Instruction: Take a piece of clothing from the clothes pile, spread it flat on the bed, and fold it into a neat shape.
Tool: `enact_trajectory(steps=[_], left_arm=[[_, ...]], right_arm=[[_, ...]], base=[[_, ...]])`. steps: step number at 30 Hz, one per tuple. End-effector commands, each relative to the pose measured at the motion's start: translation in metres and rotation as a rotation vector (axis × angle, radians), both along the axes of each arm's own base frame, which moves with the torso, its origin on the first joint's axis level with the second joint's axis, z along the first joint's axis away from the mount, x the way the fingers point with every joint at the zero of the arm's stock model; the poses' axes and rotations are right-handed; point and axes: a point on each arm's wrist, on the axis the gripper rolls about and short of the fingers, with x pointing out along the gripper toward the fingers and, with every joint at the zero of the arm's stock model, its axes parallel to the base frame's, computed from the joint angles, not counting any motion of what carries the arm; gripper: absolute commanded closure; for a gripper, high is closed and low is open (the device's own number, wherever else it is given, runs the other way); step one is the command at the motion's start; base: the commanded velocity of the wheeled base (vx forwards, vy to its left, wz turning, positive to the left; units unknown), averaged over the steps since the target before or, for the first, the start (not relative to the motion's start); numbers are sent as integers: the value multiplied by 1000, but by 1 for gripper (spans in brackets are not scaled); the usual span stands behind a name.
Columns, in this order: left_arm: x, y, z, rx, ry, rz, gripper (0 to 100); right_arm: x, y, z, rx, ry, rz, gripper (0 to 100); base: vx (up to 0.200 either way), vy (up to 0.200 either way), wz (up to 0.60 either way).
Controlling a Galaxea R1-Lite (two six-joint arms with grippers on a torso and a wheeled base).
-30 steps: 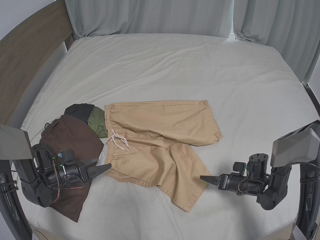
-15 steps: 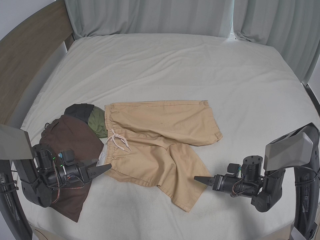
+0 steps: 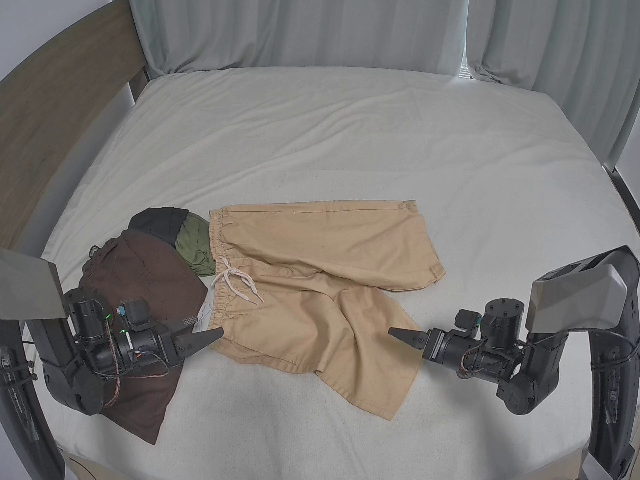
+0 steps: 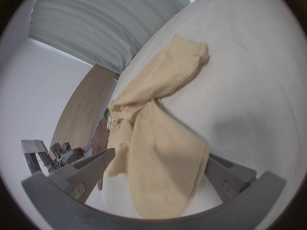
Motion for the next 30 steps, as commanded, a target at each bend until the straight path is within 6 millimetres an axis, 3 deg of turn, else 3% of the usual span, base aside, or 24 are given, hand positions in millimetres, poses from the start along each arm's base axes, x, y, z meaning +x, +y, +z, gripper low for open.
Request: enact_trajectory(steps=[1, 6, 7, 13, 19, 30], left_arm=[[0, 0, -1, 0, 2, -1, 0], [0, 0, -1, 0, 4, -1, 0], [0, 0, -1, 0, 2, -1, 0], [0, 0, -1, 0, 2, -1, 0], [0, 0, -2, 0, 7, -1, 0], [0, 0, -3, 10, 0, -6, 0]], right_arm=[[10, -6, 10, 14, -48, -34, 0], [15, -12, 32, 37, -116, -55, 0], [14, -12, 44, 49, -147, -55, 0], [13, -15, 61, 65, -193, -63, 0], [15, -22, 54, 52, -173, -83, 0], [24, -24, 18, 22, -93, -100, 0]], base=[[0, 0, 0], [0, 0, 0], [0, 0, 0], [0, 0, 0], [0, 0, 0], [0, 0, 0]])
